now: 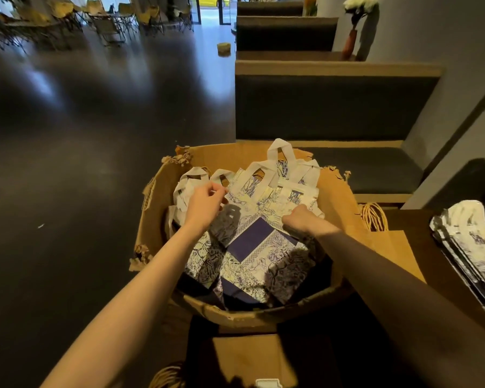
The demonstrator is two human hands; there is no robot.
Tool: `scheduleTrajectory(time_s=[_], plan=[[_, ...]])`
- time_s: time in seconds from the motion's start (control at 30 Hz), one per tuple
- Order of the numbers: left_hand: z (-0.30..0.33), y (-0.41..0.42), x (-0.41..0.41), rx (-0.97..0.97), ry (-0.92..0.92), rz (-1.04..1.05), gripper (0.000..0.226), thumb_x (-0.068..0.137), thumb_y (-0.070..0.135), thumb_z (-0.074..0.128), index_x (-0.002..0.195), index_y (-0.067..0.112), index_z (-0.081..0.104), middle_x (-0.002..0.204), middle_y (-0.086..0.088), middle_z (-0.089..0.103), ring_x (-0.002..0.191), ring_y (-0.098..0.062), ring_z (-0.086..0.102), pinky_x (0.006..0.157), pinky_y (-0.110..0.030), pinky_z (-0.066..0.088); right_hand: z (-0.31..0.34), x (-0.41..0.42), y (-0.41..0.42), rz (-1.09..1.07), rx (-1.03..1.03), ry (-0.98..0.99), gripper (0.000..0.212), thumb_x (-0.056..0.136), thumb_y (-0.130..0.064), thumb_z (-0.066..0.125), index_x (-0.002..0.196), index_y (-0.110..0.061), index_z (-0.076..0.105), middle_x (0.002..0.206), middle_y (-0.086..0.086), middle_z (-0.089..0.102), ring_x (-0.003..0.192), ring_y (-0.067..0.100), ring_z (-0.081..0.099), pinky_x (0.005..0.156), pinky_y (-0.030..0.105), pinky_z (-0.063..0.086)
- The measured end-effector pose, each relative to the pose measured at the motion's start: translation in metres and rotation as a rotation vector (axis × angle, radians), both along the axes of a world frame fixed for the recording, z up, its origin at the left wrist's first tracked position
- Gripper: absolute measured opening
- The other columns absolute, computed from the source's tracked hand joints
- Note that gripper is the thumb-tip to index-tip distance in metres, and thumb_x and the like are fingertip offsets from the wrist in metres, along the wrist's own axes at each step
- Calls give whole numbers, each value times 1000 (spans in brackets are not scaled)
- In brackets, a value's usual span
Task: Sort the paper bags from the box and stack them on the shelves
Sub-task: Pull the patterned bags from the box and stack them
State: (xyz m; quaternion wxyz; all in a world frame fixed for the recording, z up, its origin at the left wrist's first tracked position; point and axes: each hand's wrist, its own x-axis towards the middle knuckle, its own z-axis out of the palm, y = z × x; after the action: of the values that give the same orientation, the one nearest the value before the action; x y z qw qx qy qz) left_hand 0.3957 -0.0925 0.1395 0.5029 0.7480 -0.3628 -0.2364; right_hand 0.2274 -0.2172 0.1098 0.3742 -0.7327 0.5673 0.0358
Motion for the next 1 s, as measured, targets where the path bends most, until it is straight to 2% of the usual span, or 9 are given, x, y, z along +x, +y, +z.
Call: scheduleTrajectory(time_s=[0.1,0.2,0.37,0.53,0.6,0.7,0.83,0.9,1.0], plan=[[-13,-3,4,0,20,8,17,96,20,44,92,14,60,77,3,60,71,-10,55,60,-23,41,-9,3,-3,-72,54,71,75,94,-32,46,143,7,6,133,23,41,120,30,45,90,34,41],[-25,-3,6,1,40,31,18,97,20,43,90,18,60,80,4,60,74,-11,55,63,-25,42,-11,9,1,-184,2,104,79,96,-31,46,146,5,-5,151,22,19,136,35,28,101,33,36],[-31,-3,7,-3,29,25,22,96,20,45,81,27,59,81,2,62,77,-15,55,70,-30,44,-25,10,6,-209,104,-10,82,91,-24,58,147,1,4,151,26,18,137,40,25,111,44,25],[-32,-2,7,-2,34,33,24,96,19,44,80,27,58,80,3,61,73,-17,54,66,-31,43,-26,7,7,-297,51,-147,85,87,-14,63,146,2,4,147,29,22,134,42,29,108,46,28],[-31,-2,8,-14,66,47,23,97,17,43,81,24,58,77,1,60,67,-15,53,60,-28,41,-24,6,5,-371,96,-249,84,84,-8,65,145,3,10,128,30,34,120,34,41,97,44,34],[-31,0,7,-34,98,51,20,97,15,42,86,18,59,75,-1,60,61,-13,51,52,-22,38,-13,6,9,-392,198,-227,68,88,-19,62,138,4,24,96,20,30,97,20,33,80,31,28],[-30,3,6,-43,86,58,18,97,14,42,91,14,59,73,0,60,60,-12,51,51,-23,37,-11,0,18,-233,213,-320,93,81,-40,72,144,8,23,146,17,34,130,31,39,96,34,36],[-29,4,6,-41,72,58,19,97,14,42,93,13,60,73,0,60,59,-11,50,50,-21,37,-14,-1,22,-172,177,-358,88,78,-33,76,143,4,28,145,11,37,131,30,39,104,36,36],[-28,5,6,-39,78,62,19,97,15,41,92,14,60,75,-2,60,61,-12,51,50,-21,38,-11,2,22,-139,68,-373,73,76,-22,79,134,1,41,135,10,48,124,30,46,100,37,40]])
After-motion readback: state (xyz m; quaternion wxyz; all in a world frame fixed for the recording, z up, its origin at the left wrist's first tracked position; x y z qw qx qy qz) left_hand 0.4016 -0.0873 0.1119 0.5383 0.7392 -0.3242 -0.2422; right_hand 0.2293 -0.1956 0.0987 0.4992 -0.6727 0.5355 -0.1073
